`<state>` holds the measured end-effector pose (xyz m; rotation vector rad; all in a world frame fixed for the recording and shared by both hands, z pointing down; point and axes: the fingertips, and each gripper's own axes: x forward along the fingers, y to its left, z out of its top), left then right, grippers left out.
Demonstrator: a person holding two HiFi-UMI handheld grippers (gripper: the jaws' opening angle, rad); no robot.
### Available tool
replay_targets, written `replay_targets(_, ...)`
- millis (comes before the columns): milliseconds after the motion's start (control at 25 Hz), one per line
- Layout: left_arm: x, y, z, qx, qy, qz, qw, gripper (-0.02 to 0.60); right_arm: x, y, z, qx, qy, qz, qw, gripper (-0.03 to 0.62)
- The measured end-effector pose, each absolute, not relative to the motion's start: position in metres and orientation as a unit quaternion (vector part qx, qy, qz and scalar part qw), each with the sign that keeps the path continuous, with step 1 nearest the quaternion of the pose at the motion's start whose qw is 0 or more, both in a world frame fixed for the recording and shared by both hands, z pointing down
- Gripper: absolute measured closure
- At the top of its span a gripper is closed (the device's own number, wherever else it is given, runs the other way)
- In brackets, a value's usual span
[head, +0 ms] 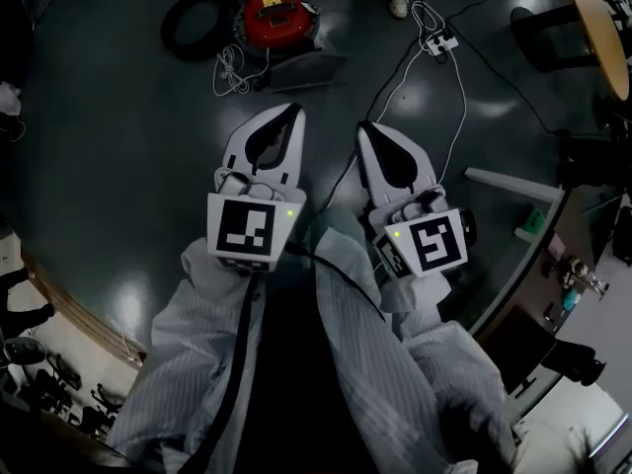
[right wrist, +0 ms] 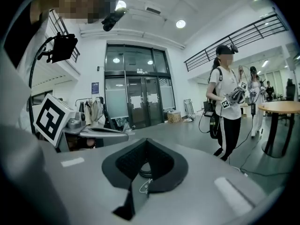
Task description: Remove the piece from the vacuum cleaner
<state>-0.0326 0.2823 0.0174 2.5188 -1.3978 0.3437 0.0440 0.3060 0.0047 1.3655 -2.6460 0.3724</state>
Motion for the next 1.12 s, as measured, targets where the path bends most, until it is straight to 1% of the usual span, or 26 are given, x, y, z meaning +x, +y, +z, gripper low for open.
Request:
replay_targets(200, -0.044, 0.212, 0.064, 0.853, -0.480, 0.146, 0.146, 0.577, 0.036, 0.226, 0.050, 0.454, -0.873, 0.147, 0.097, 0.592)
replay_targets(480, -0.031, 0.119, 0.155, 0.846, -0.460, 0.217, 0.162, 0.577, 0.049, 0.100, 0.147, 0.430, -0.874, 0.181, 0.139, 0.592)
replay_targets(560, -0.028, 0.088, 0.183, 0.837, -0.460, 0.242, 0.168, 0.577, 0.053, 0.064, 0.178, 0.416, -0.876, 0.183, 0.163, 0.592)
replay_targets(680, -0.022, 0.049, 0.222, 0.826, -0.466, 0.261, 0.181, 0.577, 0.054, 0.025, 0.229, 0.384, -0.879, 0.180, 0.219, 0.592)
replay_targets(840, -0.024, 0.011, 0.300, 0.812, -0.461, 0.308, 0.182, 0.577, 0.054, -0.015, 0.312, 0.352, -0.874, 0.198, 0.271, 0.592)
replay_targets(1000, -0.021, -0.006, 0.387, 0.812, -0.424, 0.350, 0.197, 0.577, 0.051, -0.044, 0.397, 0.325, -0.866, 0.226, 0.306, 0.592)
replay_targets(1120, -0.019, -0.007, 0.449, 0.814, -0.386, 0.391, 0.190, 0.575, 0.048, -0.055, 0.456, 0.310, -0.856, 0.255, 0.327, 0.592)
